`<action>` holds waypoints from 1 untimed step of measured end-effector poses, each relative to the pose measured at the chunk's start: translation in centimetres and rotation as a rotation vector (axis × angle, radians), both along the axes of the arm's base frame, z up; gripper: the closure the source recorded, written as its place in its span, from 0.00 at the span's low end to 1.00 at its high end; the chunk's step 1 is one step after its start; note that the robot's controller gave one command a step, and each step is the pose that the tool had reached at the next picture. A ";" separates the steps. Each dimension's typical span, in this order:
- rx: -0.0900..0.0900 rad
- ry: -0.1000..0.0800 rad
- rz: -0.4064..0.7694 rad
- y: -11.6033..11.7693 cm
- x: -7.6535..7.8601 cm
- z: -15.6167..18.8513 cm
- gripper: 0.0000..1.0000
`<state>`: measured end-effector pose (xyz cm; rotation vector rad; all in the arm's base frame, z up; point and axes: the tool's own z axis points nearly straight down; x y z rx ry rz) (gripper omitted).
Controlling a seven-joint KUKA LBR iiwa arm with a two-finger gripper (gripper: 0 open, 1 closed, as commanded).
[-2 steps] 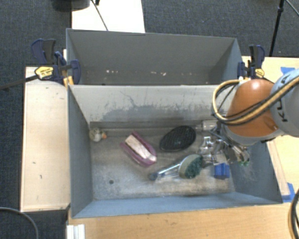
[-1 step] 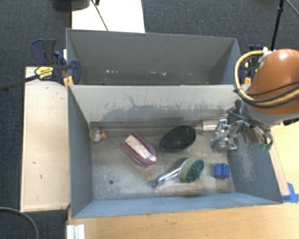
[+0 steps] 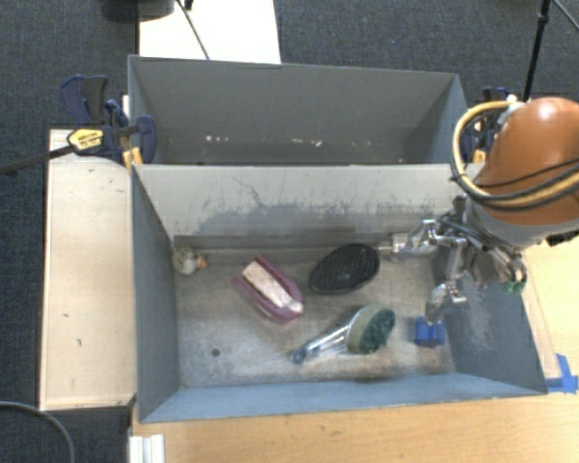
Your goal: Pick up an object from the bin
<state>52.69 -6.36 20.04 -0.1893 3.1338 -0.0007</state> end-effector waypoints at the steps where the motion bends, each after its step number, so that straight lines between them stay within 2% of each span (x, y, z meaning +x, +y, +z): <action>1: -0.002 -0.018 0.158 1.7 -4.1 -12.8 0.00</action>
Offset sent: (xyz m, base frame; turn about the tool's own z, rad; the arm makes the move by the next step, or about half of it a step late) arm -0.0468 0.0167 -0.1304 -0.1609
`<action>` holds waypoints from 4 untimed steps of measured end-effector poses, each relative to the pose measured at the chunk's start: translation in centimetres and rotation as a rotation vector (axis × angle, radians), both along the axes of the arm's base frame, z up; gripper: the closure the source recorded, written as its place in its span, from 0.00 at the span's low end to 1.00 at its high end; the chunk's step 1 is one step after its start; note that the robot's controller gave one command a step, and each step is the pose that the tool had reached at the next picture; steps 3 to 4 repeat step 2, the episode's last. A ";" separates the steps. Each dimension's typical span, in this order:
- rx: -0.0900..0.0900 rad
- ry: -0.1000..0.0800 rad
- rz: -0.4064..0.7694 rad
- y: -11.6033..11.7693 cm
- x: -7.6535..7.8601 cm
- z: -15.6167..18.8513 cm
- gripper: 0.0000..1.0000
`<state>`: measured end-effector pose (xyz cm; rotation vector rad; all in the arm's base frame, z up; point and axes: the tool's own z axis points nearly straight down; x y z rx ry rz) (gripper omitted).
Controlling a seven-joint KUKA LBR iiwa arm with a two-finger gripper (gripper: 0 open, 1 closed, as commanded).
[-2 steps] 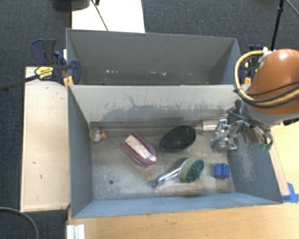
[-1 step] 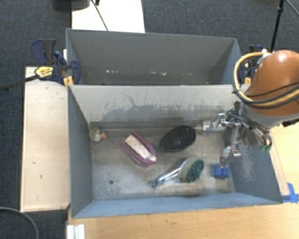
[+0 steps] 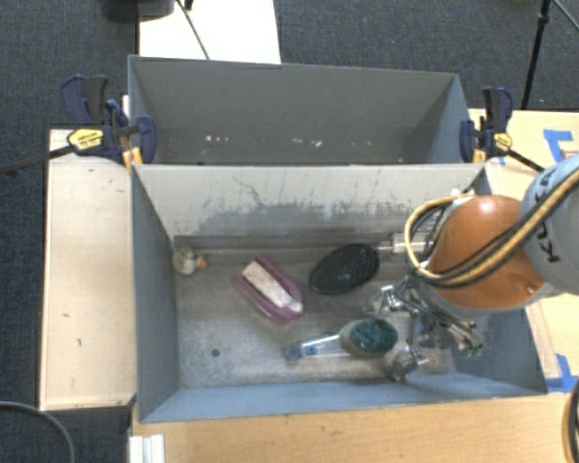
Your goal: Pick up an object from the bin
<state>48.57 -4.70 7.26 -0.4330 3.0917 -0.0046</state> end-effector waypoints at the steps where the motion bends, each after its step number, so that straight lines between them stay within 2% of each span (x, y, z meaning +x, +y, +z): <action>1: 0.000 0.000 0.004 0.0 0.0 0.1 1.00; 2: 0.000 0.008 0.032 2.2 2.0 13.1 1.00; 4: 0.000 0.008 0.032 2.2 2.0 13.1 1.00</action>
Offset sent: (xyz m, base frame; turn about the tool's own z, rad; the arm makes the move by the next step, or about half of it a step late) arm 0.0000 0.0000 0.0000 0.0000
